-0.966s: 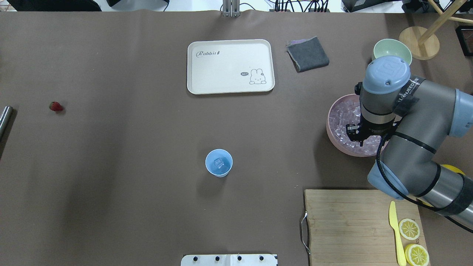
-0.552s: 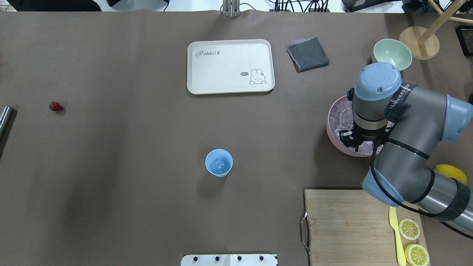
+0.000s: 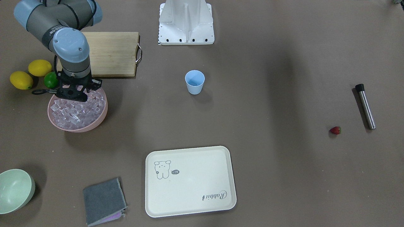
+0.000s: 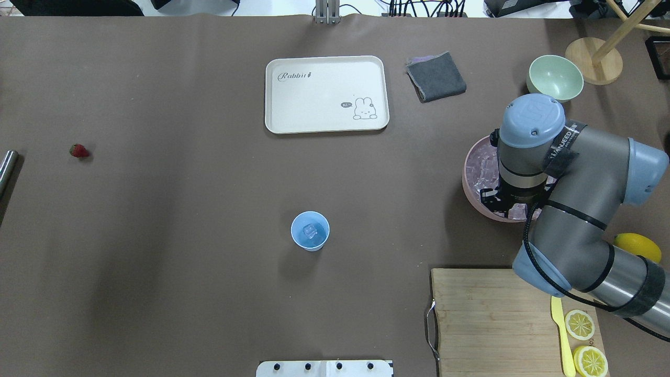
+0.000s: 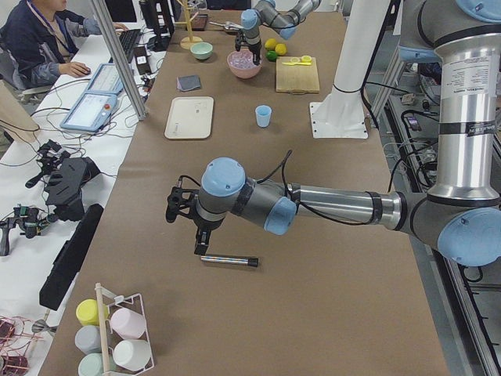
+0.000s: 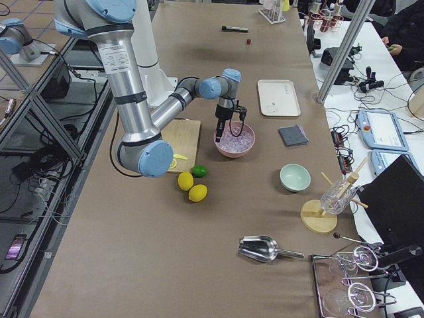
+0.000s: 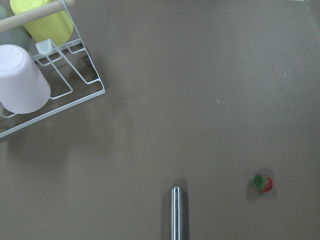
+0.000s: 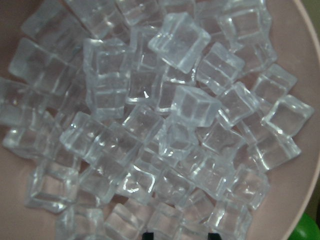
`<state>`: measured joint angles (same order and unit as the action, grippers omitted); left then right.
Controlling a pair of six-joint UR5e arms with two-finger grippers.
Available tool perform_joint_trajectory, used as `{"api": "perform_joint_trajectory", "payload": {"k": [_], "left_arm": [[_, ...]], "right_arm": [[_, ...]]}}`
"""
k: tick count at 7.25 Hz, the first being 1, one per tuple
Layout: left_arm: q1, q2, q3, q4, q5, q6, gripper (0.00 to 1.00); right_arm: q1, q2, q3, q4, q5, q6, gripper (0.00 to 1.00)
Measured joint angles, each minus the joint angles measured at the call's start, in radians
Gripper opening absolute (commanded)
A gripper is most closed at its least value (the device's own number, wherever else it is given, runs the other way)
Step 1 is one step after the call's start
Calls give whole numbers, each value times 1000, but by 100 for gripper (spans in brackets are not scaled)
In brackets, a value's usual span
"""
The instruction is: Mash ice and strawberries in cup
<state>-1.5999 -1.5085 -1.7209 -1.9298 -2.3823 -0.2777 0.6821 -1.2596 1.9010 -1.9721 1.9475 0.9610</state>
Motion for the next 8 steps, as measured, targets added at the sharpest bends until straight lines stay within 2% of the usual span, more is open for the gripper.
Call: {"api": "perform_joint_trajectory", "payload": {"k": [1,4,6,7,8], "left_arm": [[0,0,-1,0,-1,0,98],[0,-1,-2,0,0,0,98],[0,-2,-2,0,0,0,98],[0,-2,-1,0,0,0,98],[0,-2,0,0,0,0,98]], "right_arm": [[0,-2,-3,0,-2,-1,33],[-1,4,-7,-3,-1,-6,31],[3,6,-9,-3,0,-33,27],[7,6,-9,-4,0,-45,0],[8,7,-8,-3,-4,-35,0]]}}
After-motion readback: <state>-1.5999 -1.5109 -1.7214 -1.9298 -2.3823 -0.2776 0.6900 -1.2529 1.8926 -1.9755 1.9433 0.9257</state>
